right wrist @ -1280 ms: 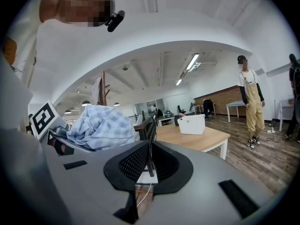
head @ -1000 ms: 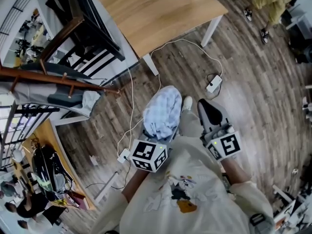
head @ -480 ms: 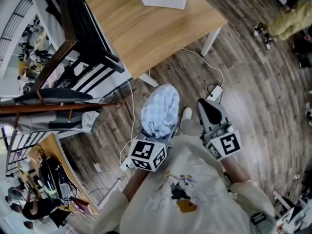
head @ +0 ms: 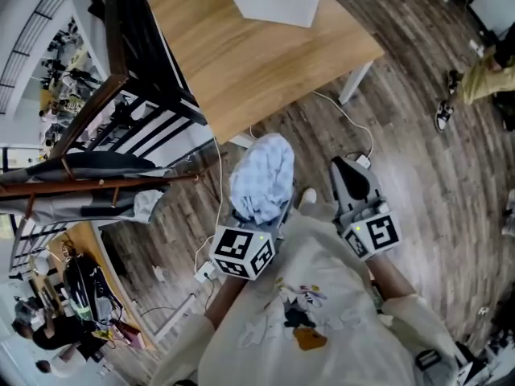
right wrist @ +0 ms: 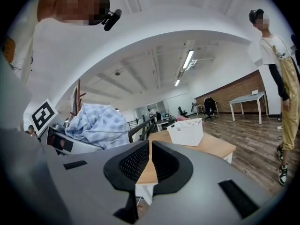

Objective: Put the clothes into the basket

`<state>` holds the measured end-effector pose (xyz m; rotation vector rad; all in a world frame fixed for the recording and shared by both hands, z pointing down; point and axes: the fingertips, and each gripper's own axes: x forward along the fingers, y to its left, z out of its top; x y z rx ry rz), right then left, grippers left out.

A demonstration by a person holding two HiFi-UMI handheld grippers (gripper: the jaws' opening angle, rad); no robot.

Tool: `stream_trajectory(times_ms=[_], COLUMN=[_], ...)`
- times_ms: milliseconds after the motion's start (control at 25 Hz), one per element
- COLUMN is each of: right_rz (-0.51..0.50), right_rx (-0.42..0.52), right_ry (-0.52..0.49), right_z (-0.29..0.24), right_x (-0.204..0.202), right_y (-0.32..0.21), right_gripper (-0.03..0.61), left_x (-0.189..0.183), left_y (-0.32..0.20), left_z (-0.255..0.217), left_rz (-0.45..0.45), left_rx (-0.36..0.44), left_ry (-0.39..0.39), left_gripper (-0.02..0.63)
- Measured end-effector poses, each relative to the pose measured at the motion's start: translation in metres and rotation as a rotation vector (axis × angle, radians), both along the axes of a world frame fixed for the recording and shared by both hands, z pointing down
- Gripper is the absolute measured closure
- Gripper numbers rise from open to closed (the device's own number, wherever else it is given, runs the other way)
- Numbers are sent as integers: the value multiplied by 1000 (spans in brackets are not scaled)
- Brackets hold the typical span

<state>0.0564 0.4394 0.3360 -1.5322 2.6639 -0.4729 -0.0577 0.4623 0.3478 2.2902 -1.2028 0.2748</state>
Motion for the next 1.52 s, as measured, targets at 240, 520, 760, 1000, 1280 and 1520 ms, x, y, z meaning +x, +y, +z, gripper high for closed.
stream_trajectory(times_ms=[240, 520, 760, 1000, 1280, 1520], right_rz=[-1, 20, 35, 84, 111, 127], right_rx=[-45, -66, -49, -41, -57, -51], right_ry=[-10, -11, 2, 1, 11, 24], right_z=[13, 26, 20, 11, 7, 9], right_x=[11, 13, 16, 23, 16, 0], right_y=[-11, -40, -93, -158, -215, -265], right_gripper=[546, 546, 546, 546, 546, 546], left_x=[3, 3, 10, 6, -2, -10], left_y=[-13, -46, -104, -170, -231, -278], left_z=[7, 22, 26, 19, 19, 19], left_rz=[-17, 2, 32, 53, 78, 113], left_rx=[-22, -44, -48, -37, -56, -54], left_ry=[-1, 11, 19, 21, 38, 62], left_gripper=[359, 359, 359, 359, 359, 359])
